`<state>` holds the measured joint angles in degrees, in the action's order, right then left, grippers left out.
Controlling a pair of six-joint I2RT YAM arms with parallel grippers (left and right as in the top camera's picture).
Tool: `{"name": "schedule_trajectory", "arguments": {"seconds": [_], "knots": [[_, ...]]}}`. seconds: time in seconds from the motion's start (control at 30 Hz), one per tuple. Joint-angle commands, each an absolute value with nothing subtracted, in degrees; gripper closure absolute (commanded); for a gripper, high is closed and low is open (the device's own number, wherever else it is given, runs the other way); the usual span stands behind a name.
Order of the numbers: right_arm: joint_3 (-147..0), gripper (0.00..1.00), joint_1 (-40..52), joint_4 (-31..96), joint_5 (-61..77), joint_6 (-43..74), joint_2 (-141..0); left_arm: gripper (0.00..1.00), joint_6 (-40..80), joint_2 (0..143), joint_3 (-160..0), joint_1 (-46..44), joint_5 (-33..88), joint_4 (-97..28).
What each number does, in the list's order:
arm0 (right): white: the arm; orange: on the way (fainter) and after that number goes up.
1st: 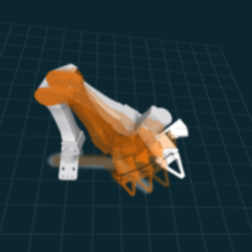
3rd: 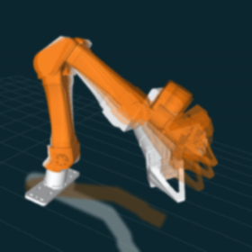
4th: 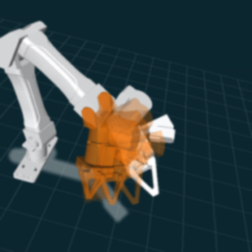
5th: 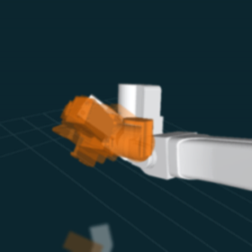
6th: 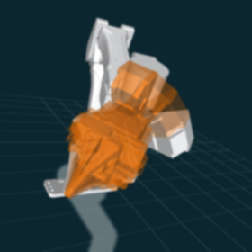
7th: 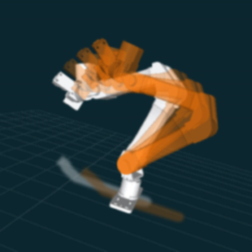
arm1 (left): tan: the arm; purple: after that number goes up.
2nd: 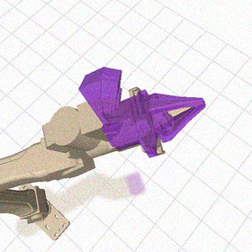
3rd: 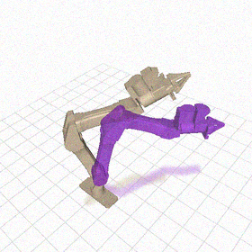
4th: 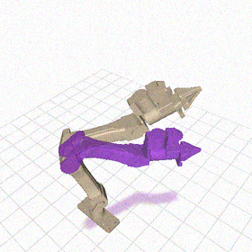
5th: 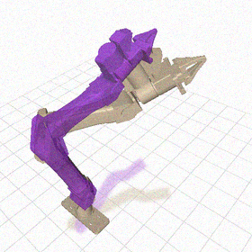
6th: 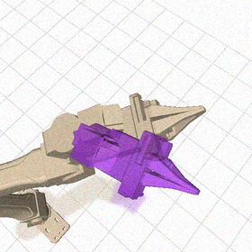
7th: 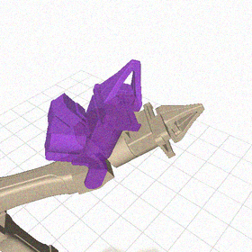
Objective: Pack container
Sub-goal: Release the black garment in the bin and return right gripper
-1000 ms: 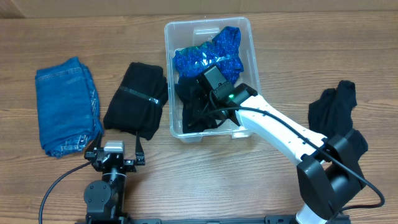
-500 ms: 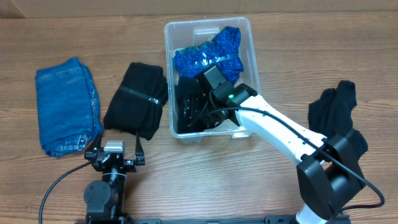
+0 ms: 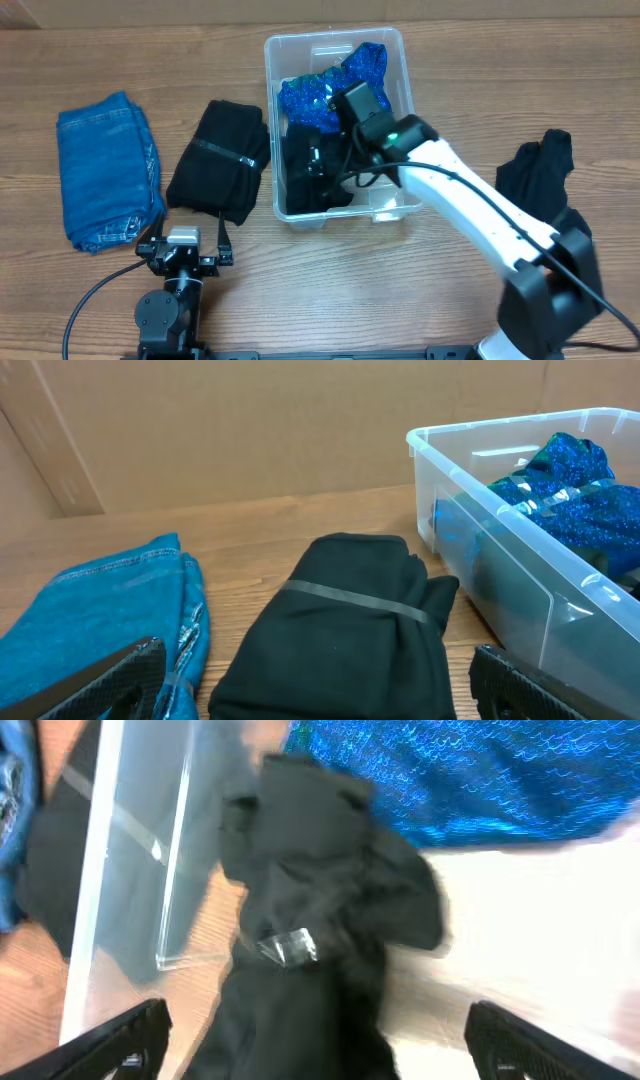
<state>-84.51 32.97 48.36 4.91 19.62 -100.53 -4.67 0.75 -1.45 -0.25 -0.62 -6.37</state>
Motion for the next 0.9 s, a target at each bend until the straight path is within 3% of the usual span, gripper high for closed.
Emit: {"name": "schedule_trajectory", "arguments": {"seconds": [0.0, 0.17, 0.3, 0.4, 0.53, 0.87], "knots": [[-92.0, 0.01, 27.6, 57.4, -2.4, 16.5, -91.2, 0.00, -5.2, 0.3, -1.2, 0.1, -0.2, -6.3], [-93.5, 0.00, 8.8, 69.6, -13.5, 16.4, -83.0, 0.00, -5.2, 0.3, -1.2, 0.1, -0.2, -6.3], [-93.4, 0.00, -13.1, 76.3, -12.5, 16.5, -85.1, 0.00, -5.2, 0.3, -1.2, 0.1, -0.2, -6.4], [-93.4, 0.00, -22.9, 73.3, -7.2, 16.4, -88.4, 0.00, -5.2, 0.3, -1.2, 0.1, -0.2, -6.3], [-93.4, 0.00, -27.1, 69.4, -7.3, 14.0, -93.6, 0.00, -5.2, 0.3, -1.2, 0.1, -0.2, -6.3], [-92.9, 0.00, -27.4, 68.8, -7.4, 11.9, -107.9, 0.00, -5.2, 0.3, -1.2, 0.1, -0.2, -6.3]]}}
